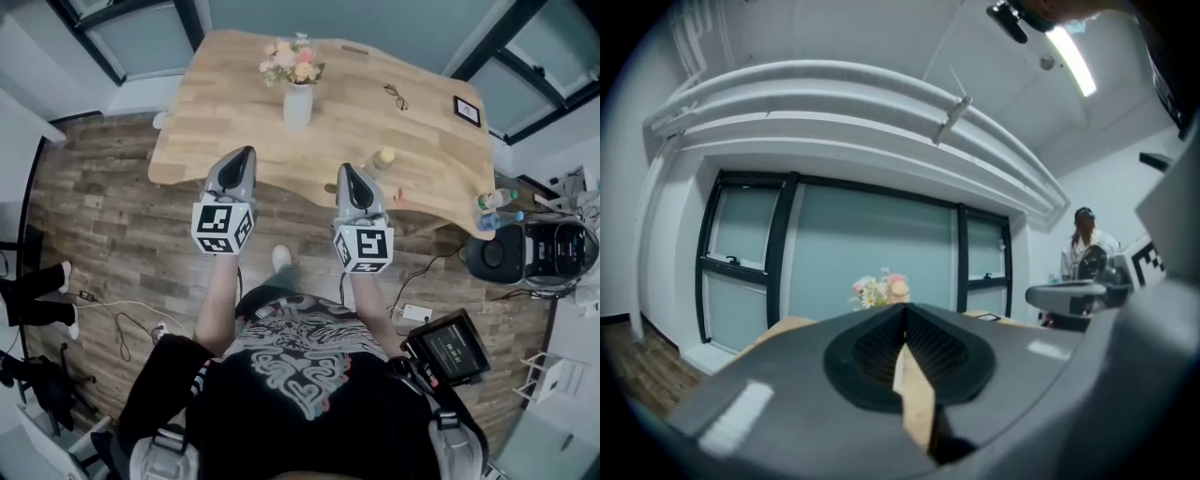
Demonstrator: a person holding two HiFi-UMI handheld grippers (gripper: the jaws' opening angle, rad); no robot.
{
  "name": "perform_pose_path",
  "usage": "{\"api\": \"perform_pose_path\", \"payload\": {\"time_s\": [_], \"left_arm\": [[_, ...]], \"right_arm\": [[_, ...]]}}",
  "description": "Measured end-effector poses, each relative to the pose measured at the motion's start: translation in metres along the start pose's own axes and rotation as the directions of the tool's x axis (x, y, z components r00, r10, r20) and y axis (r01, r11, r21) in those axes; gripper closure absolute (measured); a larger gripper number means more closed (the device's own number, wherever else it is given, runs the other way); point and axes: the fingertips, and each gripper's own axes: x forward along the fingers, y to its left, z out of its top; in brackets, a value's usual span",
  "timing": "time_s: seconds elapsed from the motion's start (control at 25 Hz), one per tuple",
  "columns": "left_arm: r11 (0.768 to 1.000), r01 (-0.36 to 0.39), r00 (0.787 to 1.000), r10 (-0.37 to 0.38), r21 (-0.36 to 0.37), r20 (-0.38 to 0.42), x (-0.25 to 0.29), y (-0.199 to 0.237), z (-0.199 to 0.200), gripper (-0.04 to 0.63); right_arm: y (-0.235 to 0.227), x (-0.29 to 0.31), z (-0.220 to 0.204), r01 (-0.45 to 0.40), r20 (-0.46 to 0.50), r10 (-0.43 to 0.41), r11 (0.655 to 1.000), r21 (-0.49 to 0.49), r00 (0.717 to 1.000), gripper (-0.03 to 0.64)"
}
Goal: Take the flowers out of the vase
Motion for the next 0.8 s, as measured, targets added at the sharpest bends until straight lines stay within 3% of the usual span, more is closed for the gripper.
{"api": "perform_pose_path", "payload": {"time_s": [0.36, 0.8], "left_arm": [[0.998, 0.056, 0.998, -0.056, 0.003, -0.029, 0.101, 0.066, -0.010, 0.606], [0.998, 0.059, 0.997, -0.060, -0.023, -0.040, 0.132, 0.092, -0.022, 0.606]], "right_arm": [[-0.023, 0.111, -0.018, 0.067, -0.029, -0.068, 0.998, -0.018, 0.997, 0.618], [-0.016, 0.153, -0.037, 0.022, -0.090, -0.028, 0.998, -0.061, 0.996, 0.617]]}}
